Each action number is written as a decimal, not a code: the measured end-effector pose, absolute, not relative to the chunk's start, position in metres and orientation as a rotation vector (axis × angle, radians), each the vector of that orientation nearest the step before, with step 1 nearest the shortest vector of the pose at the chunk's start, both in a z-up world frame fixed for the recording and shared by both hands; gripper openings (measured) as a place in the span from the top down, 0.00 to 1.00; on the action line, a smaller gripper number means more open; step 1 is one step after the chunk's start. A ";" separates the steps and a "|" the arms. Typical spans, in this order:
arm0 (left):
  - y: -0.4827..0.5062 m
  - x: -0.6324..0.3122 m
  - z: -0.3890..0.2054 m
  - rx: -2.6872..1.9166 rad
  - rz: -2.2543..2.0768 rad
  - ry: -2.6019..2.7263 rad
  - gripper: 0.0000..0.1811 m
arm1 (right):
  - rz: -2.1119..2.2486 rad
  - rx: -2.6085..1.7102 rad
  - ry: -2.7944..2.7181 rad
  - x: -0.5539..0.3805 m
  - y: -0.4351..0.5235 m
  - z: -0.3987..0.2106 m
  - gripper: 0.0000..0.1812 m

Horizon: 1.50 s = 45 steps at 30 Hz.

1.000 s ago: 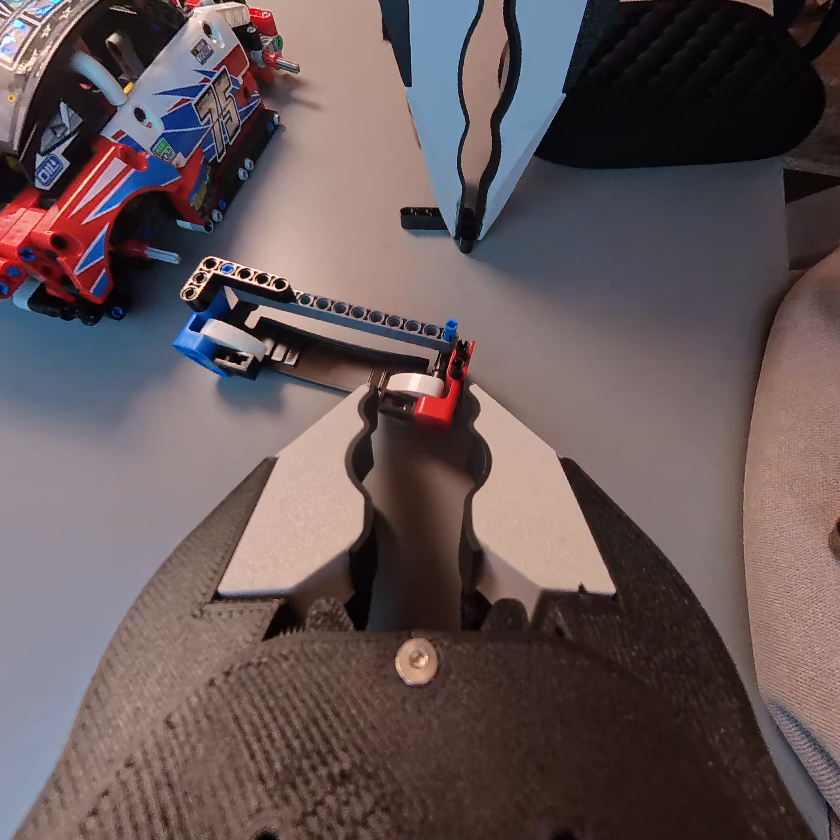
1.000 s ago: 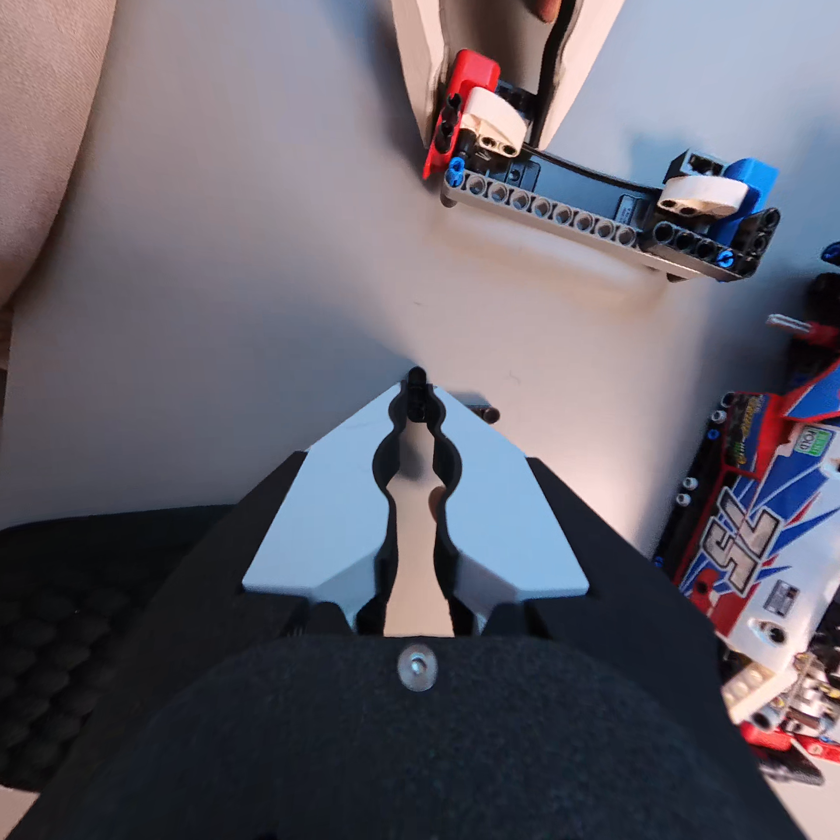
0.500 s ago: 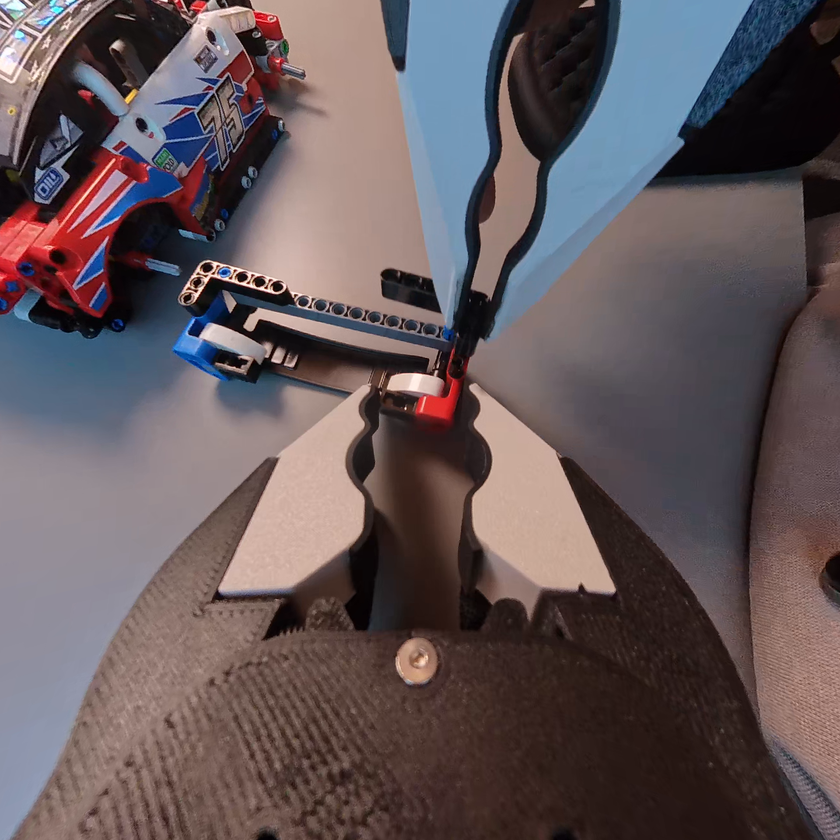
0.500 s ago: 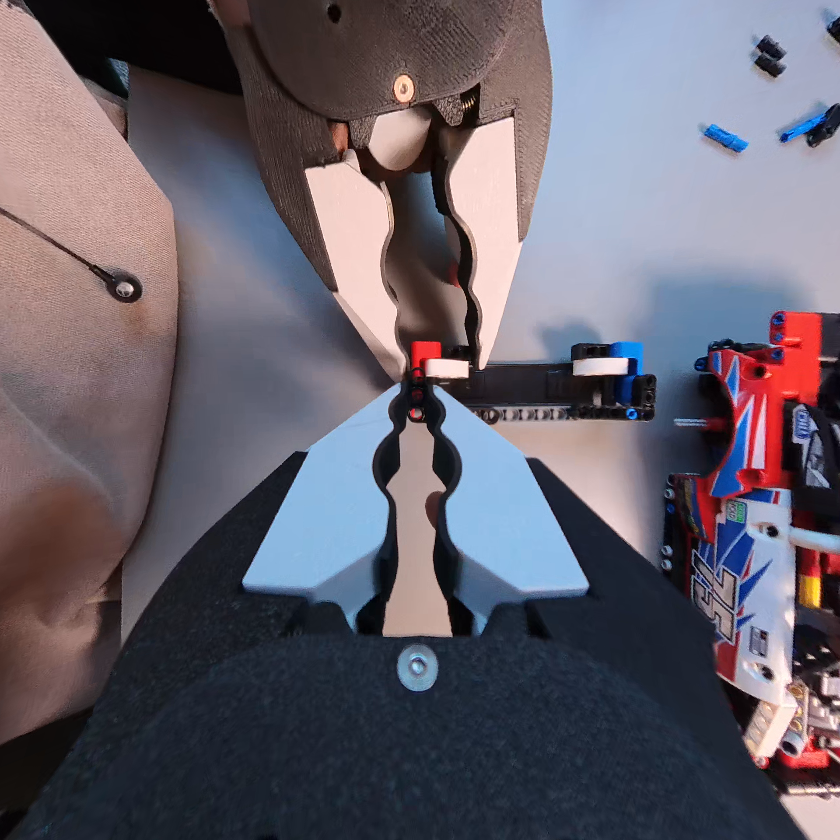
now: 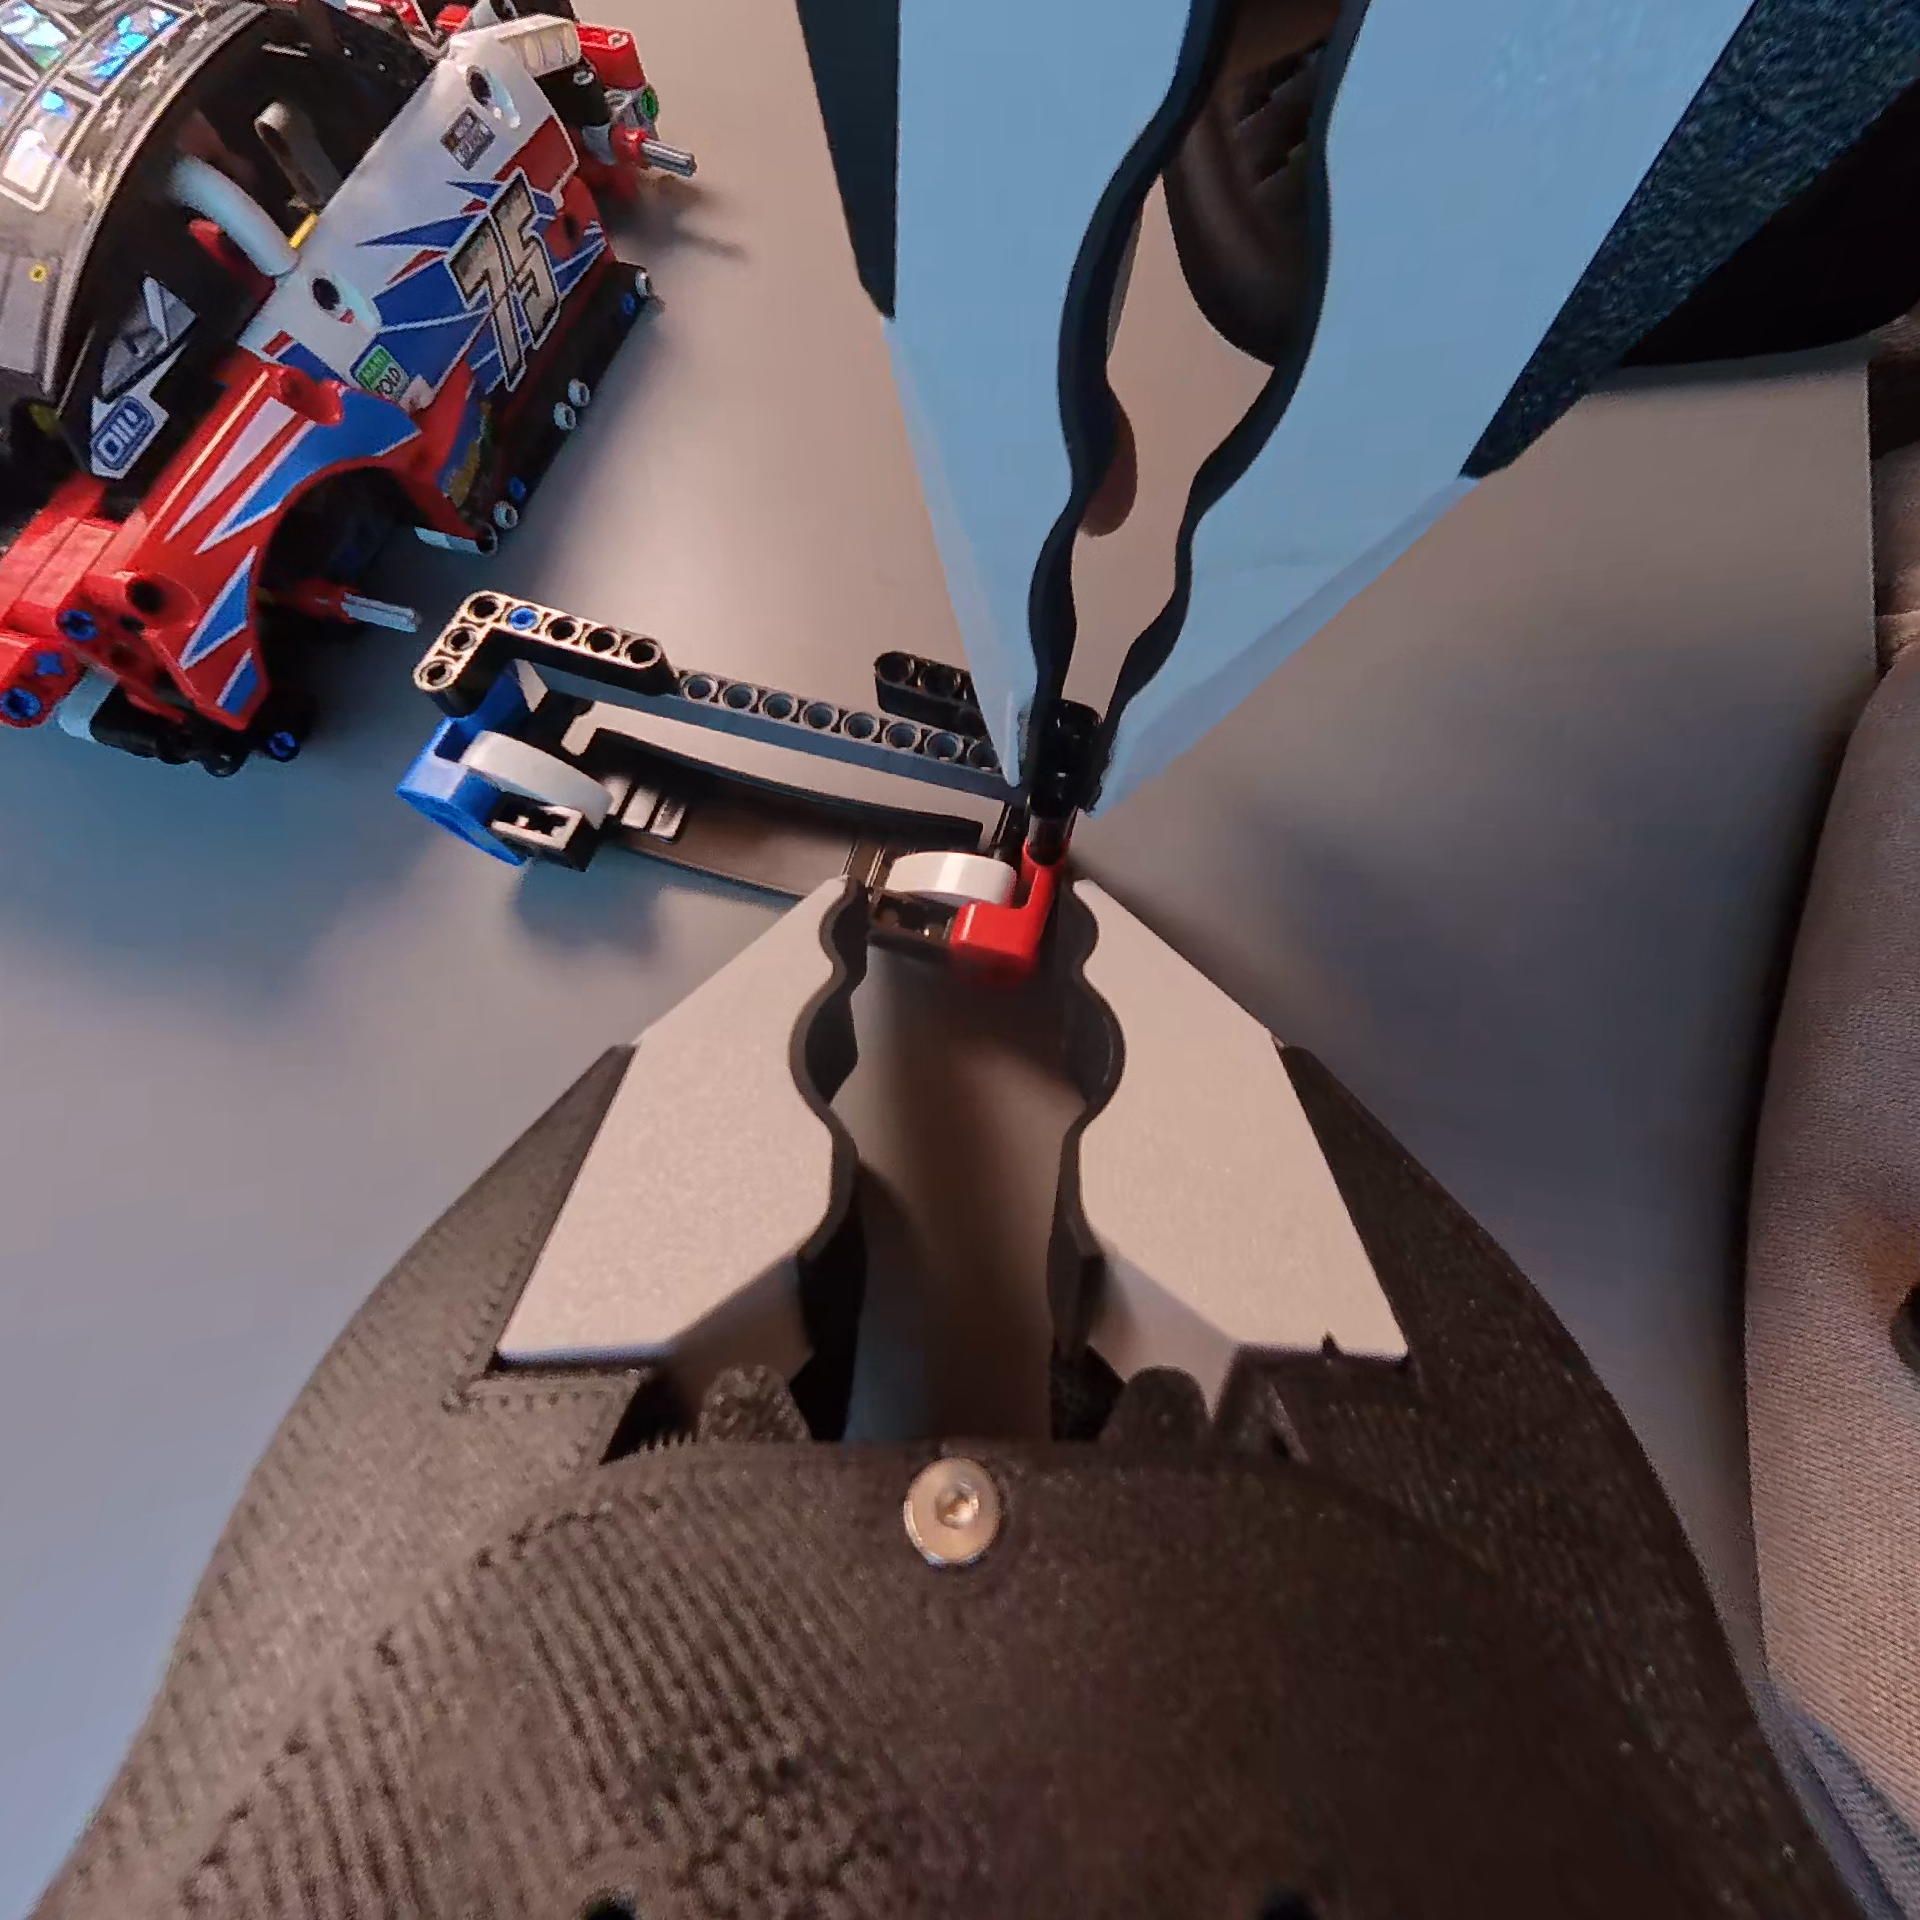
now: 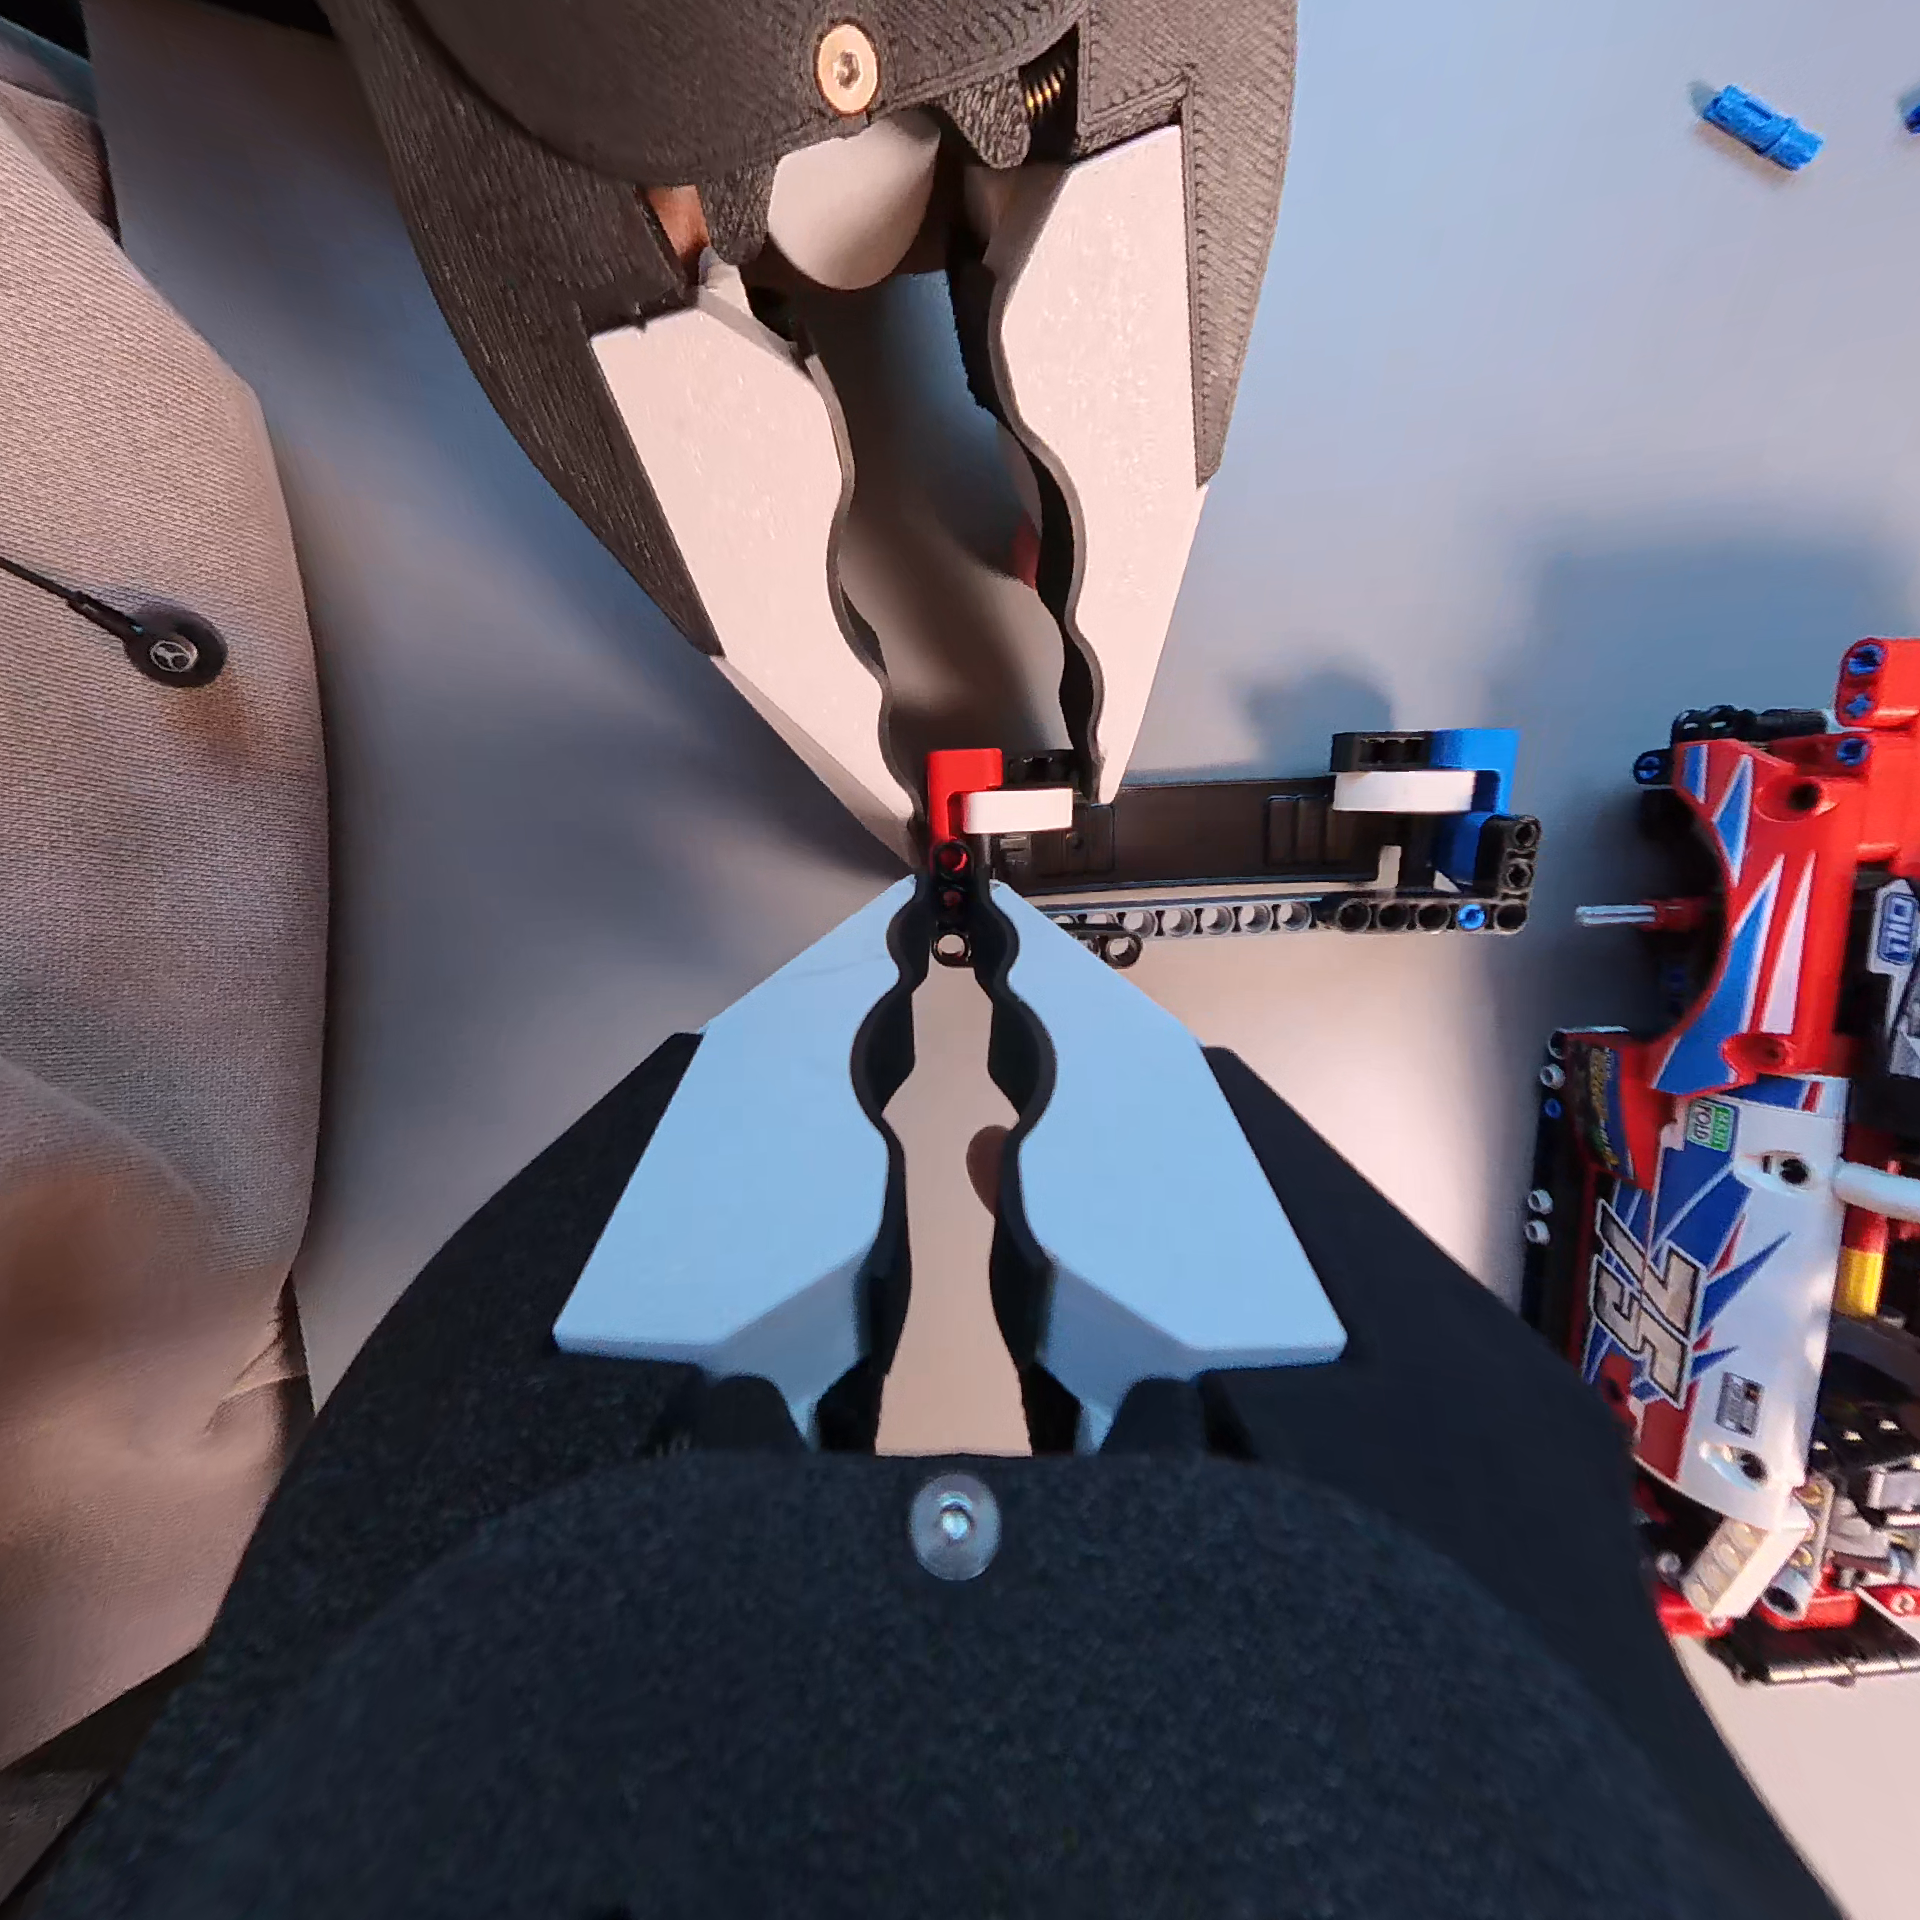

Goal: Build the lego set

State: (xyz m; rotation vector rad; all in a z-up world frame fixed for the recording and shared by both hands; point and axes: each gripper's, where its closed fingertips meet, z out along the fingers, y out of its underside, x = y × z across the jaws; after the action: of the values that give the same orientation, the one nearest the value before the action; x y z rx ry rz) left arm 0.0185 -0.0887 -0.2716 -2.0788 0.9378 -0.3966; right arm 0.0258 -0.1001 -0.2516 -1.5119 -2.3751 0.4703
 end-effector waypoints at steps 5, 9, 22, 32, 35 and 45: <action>-0.089 0.019 -0.272 -2.071 -0.409 0.939 0.81 | 0.464 -1.509 -2.370 0.026 -0.101 -0.252 0.98; -0.089 0.019 -0.272 -2.064 -0.406 0.944 0.81 | 0.442 -1.514 -2.369 0.025 -0.101 -0.252 0.98; -0.088 0.018 -0.272 -2.062 -0.383 0.943 0.81 | 0.390 -1.535 -2.424 0.026 -0.099 -0.255 0.98; -0.088 0.016 -0.272 -2.060 -0.353 0.938 0.81 | 0.333 -1.480 -2.401 0.023 -0.102 -0.257 0.98; -0.088 0.015 -0.272 -2.057 -0.343 0.939 0.81 | 0.365 -1.506 -2.376 0.022 -0.100 -0.257 0.98; -0.088 0.014 -0.272 -2.062 -0.338 0.931 0.81 | 0.388 -1.507 -2.351 0.020 -0.102 -0.258 0.98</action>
State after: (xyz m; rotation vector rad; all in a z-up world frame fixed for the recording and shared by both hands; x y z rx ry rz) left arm 0.0138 -0.0883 -0.2722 -2.0618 0.9308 -0.3379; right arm 0.0200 -0.1016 -0.2578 -1.5067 -2.3514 0.3877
